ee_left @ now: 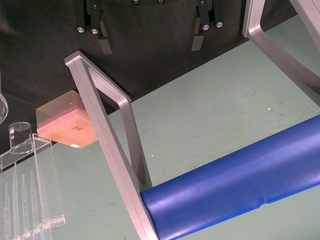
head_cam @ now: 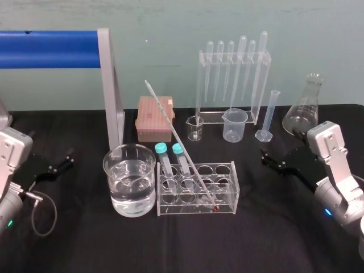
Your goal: Hold the thermometer with one hand and immerse one end into the beaker, then reinsert it into the test tube rack.
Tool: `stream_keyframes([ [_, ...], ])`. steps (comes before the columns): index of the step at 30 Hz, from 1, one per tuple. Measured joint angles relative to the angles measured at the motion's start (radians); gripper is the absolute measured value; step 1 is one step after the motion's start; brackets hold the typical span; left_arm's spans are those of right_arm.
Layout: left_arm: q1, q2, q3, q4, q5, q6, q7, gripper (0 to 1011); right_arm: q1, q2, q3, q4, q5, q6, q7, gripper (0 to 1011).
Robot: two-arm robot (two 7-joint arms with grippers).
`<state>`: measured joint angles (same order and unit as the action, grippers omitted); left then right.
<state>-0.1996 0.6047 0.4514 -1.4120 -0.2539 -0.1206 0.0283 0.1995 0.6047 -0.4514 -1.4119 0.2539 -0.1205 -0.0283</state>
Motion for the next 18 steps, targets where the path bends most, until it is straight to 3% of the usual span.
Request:
stream_keyframes([
  [18,0.000,0.000,0.000,0.000,0.000,0.000,0.000,1008,-0.001,0.001,0.006,-0.004,0.002,0.000,0.008,1003],
])
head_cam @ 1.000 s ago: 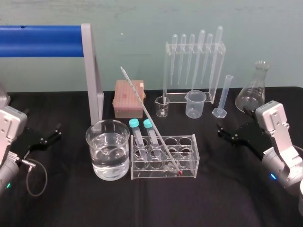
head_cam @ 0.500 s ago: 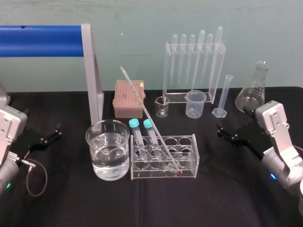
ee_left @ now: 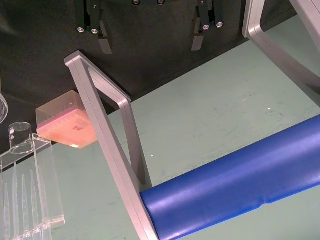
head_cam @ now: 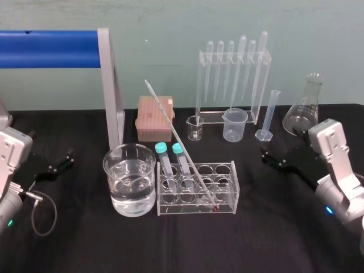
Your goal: Hold the thermometer with one hand and immerse one end into the beaker, then reinsert it into the test tube rack.
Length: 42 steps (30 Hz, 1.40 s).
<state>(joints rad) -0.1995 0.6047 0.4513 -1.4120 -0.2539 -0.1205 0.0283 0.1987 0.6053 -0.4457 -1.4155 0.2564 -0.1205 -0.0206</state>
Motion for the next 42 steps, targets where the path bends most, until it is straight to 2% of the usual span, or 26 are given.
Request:
stream_keyframes([
  [4,0.000,0.000,0.000,0.000,0.000,0.000,0.000,1008,0.000,-0.001,0.028,-0.021,0.035,0.005,0.033,1003],
  [5,0.000,0.000,0.000,0.000,0.000,0.000,0.000,1008,0.002,-0.006,0.048,-0.034,0.071,0.011,0.054,1003],
  [7,0.000,0.000,0.000,0.000,0.000,0.000,0.000,1008,0.004,-0.013,0.066,-0.046,0.108,0.019,0.074,1003],
  [8,0.000,0.000,0.000,0.000,0.000,0.000,0.000,1008,0.009,-0.024,0.089,-0.062,0.159,0.033,0.102,1003],
  [10,0.000,0.000,0.000,0.000,0.000,0.000,0.000,1008,0.017,-0.035,0.109,-0.080,0.212,0.055,0.134,1003],
  [12,0.000,0.000,0.000,0.000,0.000,0.000,0.000,1008,0.035,-0.052,0.132,-0.111,0.299,0.107,0.201,1003],
  [14,0.000,0.000,0.000,0.000,0.000,0.000,0.000,1008,0.042,-0.055,0.135,-0.119,0.318,0.123,0.219,1003],
  [16,0.000,0.000,0.000,0.000,0.000,0.000,0.000,1008,0.064,-0.062,0.135,-0.141,0.361,0.170,0.273,1003],
  [17,0.000,0.000,0.000,0.000,0.000,0.000,0.000,1008,0.079,-0.063,0.128,-0.153,0.380,0.201,0.308,1003],
  [18,0.000,0.000,0.000,0.000,0.000,0.000,0.000,1008,0.079,-0.063,0.128,-0.153,0.380,0.201,0.308,1003],
  [20,0.000,0.000,0.000,0.000,0.000,0.000,0.000,1008,0.113,-0.064,0.107,-0.173,0.402,0.257,0.375,1003],
  [24,0.000,0.000,0.000,0.000,0.000,0.000,0.000,1008,0.144,-0.059,0.081,-0.192,0.419,0.305,0.431,1003],
  [25,0.000,0.000,0.000,0.000,0.000,0.000,0.000,1008,0.160,-0.052,0.064,-0.202,0.424,0.324,0.455,1003],
  [28,0.000,0.000,0.000,0.000,0.000,0.000,0.000,1008,0.181,-0.041,0.040,-0.214,0.429,0.348,0.491,1003],
  [31,0.000,0.000,0.000,0.000,0.000,0.000,0.000,1008,0.215,-0.031,-0.003,-0.214,0.426,0.370,0.537,1003],
  [33,0.000,0.000,0.000,0.000,0.000,0.000,0.000,1008,0.255,-0.034,-0.049,-0.186,0.409,0.385,0.562,1003],
  [34,0.000,0.000,0.000,0.000,0.000,0.000,0.000,1008,0.255,-0.034,-0.049,-0.186,0.409,0.385,0.562,1003],
  [37,0.000,0.000,0.000,0.000,0.000,0.000,0.000,1008,0.291,-0.051,-0.086,-0.145,0.391,0.395,0.566,1003],
  [41,0.000,0.000,0.000,0.000,0.000,0.000,0.000,1008,0.327,-0.083,-0.116,-0.091,0.368,0.397,0.556,1002],
  [42,0.000,0.000,0.000,0.000,0.000,0.000,0.000,1008,0.345,-0.104,-0.131,-0.060,0.357,0.396,0.553,1003],
])
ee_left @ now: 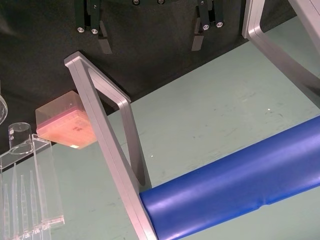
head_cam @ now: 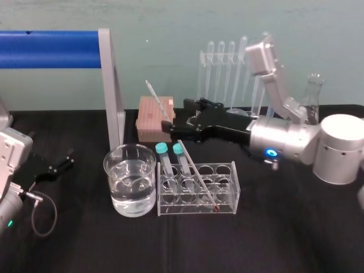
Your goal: Hold the thermometer with one hand and immerse one end into the beaker, then reinsert it into the test tube rack.
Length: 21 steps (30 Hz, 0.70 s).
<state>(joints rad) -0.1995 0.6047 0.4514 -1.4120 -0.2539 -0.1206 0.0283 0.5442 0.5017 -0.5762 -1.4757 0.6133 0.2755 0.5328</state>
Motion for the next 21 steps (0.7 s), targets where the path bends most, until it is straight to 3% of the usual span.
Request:
stream_keyframes([
  [9,0.000,0.000,0.000,0.000,0.000,0.000,0.000,1008,0.048,-0.048,-0.035,0.067,-0.027,-0.013,0.012,1003],
  [21,0.000,0.000,0.000,0.000,0.000,0.000,0.000,1008,0.062,-0.062,-0.044,0.084,-0.038,-0.017,0.020,1002],
])
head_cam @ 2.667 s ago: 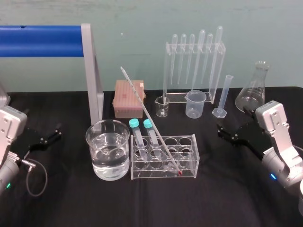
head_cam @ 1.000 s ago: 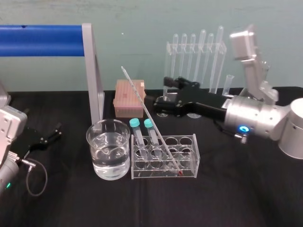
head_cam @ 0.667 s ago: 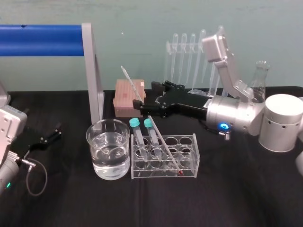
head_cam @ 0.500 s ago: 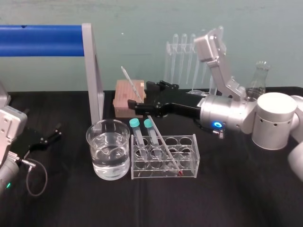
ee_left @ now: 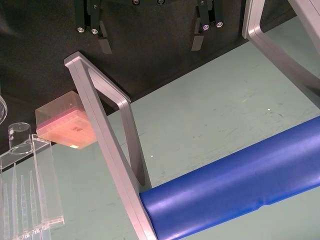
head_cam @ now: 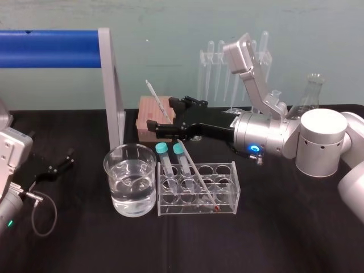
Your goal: Hold the thermometer with one hand and immerse one end into the beaker, then reinsert it into the test tube rack.
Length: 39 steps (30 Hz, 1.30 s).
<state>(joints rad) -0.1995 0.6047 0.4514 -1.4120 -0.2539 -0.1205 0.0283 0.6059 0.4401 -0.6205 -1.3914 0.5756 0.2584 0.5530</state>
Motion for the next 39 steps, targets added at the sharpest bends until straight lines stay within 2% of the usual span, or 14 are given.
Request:
stream_keyframes([
  [3,0.000,0.000,0.000,0.000,0.000,0.000,0.000,1008,-0.001,0.000,0.001,-0.001,0.001,0.000,0.000,995],
  [10,0.000,0.000,0.000,0.000,0.000,0.000,0.000,1008,-0.002,0.001,0.002,-0.002,0.002,0.000,0.000,863],
  [13,0.000,0.000,0.000,0.000,0.000,0.000,0.000,1008,-0.002,0.001,0.002,-0.003,0.002,0.000,0.000,734],
  [16,0.000,0.000,0.000,0.000,0.000,0.000,0.000,1008,-0.003,0.002,0.003,-0.003,0.002,0.000,0.000,681],
  [18,0.000,0.000,0.000,0.000,0.000,0.000,0.000,1008,-0.003,0.002,0.003,-0.003,0.003,0.001,-0.001,575],
  [22,0.000,0.000,0.000,0.000,0.000,0.000,0.000,1008,-0.003,0.002,0.003,-0.004,0.004,0.001,-0.001,449],
  [24,0.000,0.000,0.000,0.000,0.000,0.000,0.000,1008,-0.003,0.002,0.004,-0.004,0.004,0.001,-0.001,419],
  [26,0.000,0.000,0.000,0.000,0.000,0.000,0.000,1008,-0.003,0.002,0.004,-0.004,0.004,0.001,-0.001,332],
  [35,0.000,0.000,0.000,0.000,0.000,0.000,0.000,1008,-0.004,0.003,0.004,-0.004,0.004,0.001,-0.001,61],
  [39,0.000,0.000,0.000,0.000,0.000,0.000,0.000,1008,-0.004,0.003,0.004,-0.004,0.003,0.001,-0.001,57],
])
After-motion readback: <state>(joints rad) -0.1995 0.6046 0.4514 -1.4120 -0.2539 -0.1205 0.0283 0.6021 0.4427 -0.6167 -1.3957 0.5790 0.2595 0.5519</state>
